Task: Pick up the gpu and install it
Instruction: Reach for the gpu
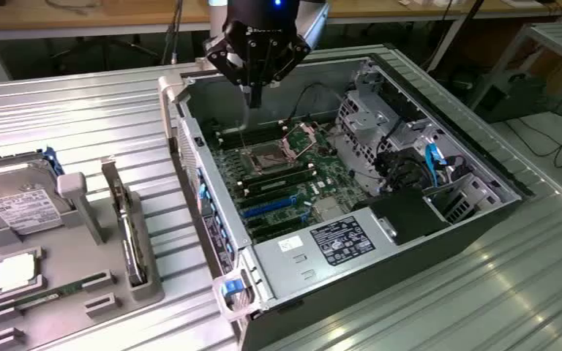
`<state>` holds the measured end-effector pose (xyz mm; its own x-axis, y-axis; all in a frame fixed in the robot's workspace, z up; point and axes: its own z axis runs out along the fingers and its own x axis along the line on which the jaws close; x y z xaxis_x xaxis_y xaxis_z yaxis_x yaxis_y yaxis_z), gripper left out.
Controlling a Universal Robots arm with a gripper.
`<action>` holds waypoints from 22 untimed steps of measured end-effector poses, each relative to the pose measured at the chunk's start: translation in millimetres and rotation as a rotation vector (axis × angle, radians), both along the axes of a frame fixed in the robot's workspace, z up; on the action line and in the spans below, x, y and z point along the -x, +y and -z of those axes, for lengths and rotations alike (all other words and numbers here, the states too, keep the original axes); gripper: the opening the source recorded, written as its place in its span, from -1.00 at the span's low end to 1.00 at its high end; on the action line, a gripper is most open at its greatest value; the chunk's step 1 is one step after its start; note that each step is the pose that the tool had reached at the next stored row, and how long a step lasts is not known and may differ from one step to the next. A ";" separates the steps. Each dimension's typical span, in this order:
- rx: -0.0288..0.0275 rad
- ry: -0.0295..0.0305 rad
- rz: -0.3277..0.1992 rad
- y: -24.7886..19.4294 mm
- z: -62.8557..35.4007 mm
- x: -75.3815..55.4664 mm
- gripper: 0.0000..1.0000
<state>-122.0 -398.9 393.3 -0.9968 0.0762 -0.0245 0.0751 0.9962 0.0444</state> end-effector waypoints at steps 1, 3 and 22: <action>0.0000 0.0000 0.000 0.0 0.0 0.7 -0.79; 0.0000 0.0000 0.000 0.0 0.0 16.2 -0.79; -0.0001 0.0000 0.000 -1.9 0.3 63.2 -0.79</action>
<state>-185.1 -400.9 393.0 -0.9968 0.0763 -0.0245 0.0751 0.9962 0.0444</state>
